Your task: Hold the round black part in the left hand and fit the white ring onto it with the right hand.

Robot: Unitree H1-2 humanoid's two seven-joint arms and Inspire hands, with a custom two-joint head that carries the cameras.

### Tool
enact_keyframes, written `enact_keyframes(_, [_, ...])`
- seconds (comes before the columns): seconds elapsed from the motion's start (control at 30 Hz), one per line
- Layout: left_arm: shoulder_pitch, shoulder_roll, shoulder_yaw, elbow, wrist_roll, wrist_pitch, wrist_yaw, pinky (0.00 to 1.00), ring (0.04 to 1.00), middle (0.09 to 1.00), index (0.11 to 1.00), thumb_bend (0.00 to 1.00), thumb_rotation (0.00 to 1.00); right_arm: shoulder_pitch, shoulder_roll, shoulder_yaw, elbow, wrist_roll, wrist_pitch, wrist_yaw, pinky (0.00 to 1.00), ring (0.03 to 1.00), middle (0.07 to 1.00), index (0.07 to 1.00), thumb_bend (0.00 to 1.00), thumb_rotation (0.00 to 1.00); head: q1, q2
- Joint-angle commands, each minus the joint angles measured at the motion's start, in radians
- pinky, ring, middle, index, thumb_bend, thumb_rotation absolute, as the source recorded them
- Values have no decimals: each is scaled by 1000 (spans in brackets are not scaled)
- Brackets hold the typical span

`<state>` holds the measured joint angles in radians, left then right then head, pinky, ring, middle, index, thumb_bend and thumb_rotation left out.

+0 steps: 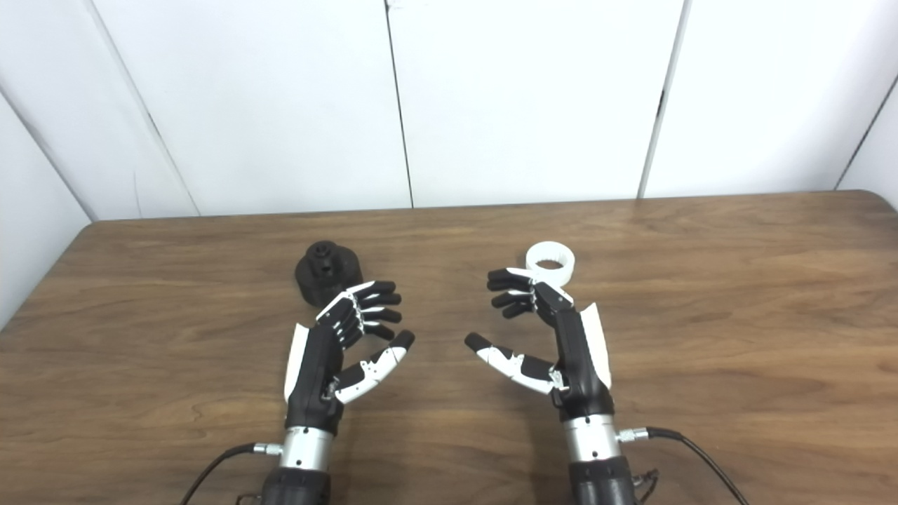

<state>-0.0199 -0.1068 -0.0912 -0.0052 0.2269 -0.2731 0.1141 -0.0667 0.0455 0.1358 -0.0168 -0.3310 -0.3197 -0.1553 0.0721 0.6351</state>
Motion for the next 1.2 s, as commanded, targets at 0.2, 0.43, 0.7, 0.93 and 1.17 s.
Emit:
enact_keyframes(0.2, [-26,-3,-6,-27,-1,-21,2,512,612,678,684,524,58,33,20,23,31,-2,-18,4,523,595,661,669,685,47,1,1])
enact_keyframes(0.43, [-24,-4,-8,-35,6,-14,2,517,614,680,683,526,70,34,21,22,27,0,-17,5,521,592,658,668,689,44,5,2])
enact_keyframes(0.7, [-29,-19,-21,-14,28,-21,15,519,610,676,687,528,115,36,0,8,27,20,-19,16,524,601,660,667,683,49,133,-11])
enact_keyframes(0.93, [-42,-44,-29,34,39,-44,37,509,610,672,680,548,57,27,-39,-10,61,56,-61,24,524,601,669,674,684,72,204,-28])
enact_keyframes(1.17, [-46,-48,-34,44,43,-48,52,516,612,667,675,554,39,26,-51,-13,69,67,-71,27,513,595,670,674,691,70,214,-32])
